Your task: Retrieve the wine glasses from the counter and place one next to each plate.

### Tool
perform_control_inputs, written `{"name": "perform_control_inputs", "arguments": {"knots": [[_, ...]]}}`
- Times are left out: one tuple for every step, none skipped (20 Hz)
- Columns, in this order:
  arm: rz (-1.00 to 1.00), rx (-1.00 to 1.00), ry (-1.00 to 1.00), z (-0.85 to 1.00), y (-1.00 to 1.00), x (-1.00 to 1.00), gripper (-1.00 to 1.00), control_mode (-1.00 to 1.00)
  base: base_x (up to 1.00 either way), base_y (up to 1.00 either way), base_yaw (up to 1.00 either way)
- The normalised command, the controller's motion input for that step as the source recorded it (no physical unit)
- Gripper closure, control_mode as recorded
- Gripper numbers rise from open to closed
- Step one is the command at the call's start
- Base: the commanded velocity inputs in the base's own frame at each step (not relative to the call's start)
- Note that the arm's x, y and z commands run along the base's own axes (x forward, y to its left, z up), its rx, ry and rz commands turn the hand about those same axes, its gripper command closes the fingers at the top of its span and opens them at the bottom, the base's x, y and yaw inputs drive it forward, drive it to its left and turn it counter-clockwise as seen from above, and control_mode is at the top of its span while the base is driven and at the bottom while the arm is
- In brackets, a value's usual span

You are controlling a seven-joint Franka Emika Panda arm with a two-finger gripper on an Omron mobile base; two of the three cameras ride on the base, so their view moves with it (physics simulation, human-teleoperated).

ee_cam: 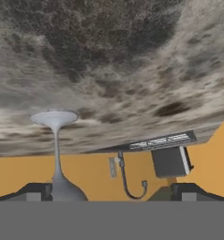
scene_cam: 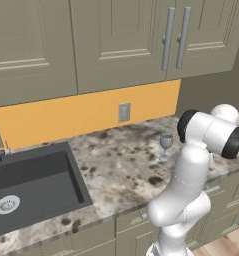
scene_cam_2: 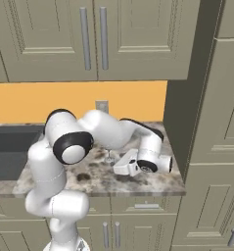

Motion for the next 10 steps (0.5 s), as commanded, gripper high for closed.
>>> {"name": "perform_control_inputs", "arguments": {"knots": [[0.00,0.00,-0.02,0.00,0.19,0.26,-1.00,-1.00,0.00,0.00,0.00],[0.00,0.00,0.00,0.00,0.11,0.27,-1.00,-1.00,0.00,0.00,0.00],[0.00,0.00,0.00,0.00,0.01,0.31,-1.00,-1.00,0.00,0.00,0.00],[0.00,0.00,0.00,0.00,0.00,0.28,-1.00,-1.00,0.00,0.00,0.00],[0.00,0.00,0.00,0.00,0.00,0.35,-1.00,-1.00,0.00,0.00,0.00],[0.00,0.00,0.00,0.00,0.06,0.39,-1.00,-1.00,0.00,0.00,0.00],[-0.01,0.00,0.00,0.00,0.15,0.31,-1.00,-1.00,0.00,0.00,0.00],[-0.01,0.00,0.00,0.00,0.17,0.23,-1.00,-1.00,0.00,0.00,0.00],[0.00,0.00,0.00,0.00,0.21,0.19,-1.00,-1.00,0.00,0.00,0.00],[-0.01,0.00,0.00,0.00,0.26,0.13,-1.00,-1.00,0.00,0.00,0.00]]}}
